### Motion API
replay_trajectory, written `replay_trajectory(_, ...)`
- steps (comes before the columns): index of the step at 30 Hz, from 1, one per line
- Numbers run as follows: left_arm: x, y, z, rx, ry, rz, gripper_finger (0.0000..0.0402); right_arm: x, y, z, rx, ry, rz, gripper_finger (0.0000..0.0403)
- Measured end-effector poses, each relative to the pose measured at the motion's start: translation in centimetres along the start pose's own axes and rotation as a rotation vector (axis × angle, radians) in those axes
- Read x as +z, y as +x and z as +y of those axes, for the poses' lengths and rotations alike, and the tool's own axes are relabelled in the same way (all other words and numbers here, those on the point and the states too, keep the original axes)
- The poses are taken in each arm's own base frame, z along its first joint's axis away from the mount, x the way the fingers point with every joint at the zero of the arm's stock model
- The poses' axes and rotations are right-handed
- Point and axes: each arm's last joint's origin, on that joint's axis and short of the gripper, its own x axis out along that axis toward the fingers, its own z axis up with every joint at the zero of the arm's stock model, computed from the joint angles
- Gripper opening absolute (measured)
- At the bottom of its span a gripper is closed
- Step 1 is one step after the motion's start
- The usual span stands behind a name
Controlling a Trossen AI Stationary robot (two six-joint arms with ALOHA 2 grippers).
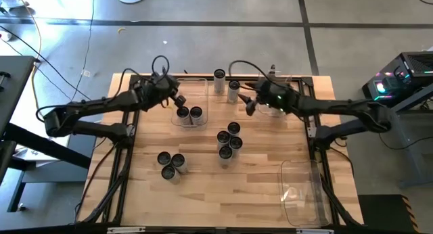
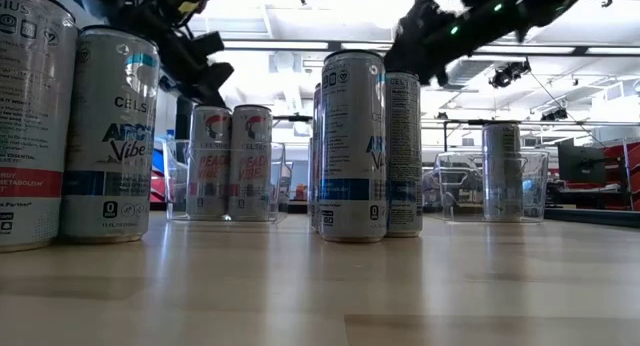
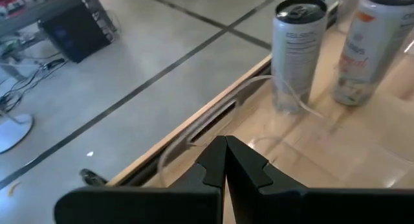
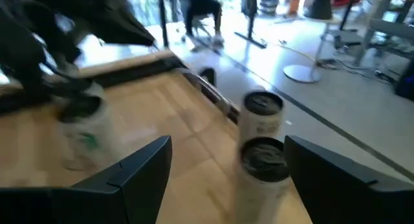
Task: Sort soda cans
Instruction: Put the white-yellow soda can into the top right transparent bin
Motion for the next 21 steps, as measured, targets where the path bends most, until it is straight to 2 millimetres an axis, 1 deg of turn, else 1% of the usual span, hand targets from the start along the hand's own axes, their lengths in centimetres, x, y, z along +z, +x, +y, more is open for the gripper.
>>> replay_trajectory(4, -1.1, 0.6, -0.4, -0.003, -0.025, -0.061, 0.0, 0.3, 3.0, -1.8, -0.037, -0.043, 0.034, 0.0293)
replay_trajectory(7, -1.4, 0.8, -0.4, 0.002, -0.038, -0.101, 0.0, 0.4, 5.1, -2.7, 0.045, -0.054, 0.053, 0.0293)
replay_trajectory(10, -1.6, 0.9, -0.4, 0.003, -0.041, -0.136, 0.0, 0.5, 6.8, -3.2, 0.154, -0.071, 0.064, 0.0293)
replay_trajectory(12, -1.7, 0.9, -0.4, 0.005, -0.036, -0.155, 0.0, 0.4, 7.8, -3.4, 0.178, -0.091, 0.069, 0.0293)
replay_trajectory(16, -1.6, 0.9, -0.5, 0.002, -0.035, -0.161, 0.0, -0.5, 9.5, -3.7, 0.161, -0.111, 0.112, 0.0293)
replay_trajectory(18, -1.6, 0.8, -0.5, -0.003, -0.035, -0.16, 0.0, -0.9, 9.9, -3.8, 0.142, -0.105, 0.149, 0.0293)
replay_trajectory(21, -1.7, 0.8, -0.7, -0.017, -0.033, -0.158, 0.0, -1.0, 9.9, -4.0, 0.076, -0.102, 0.178, 0.0293)
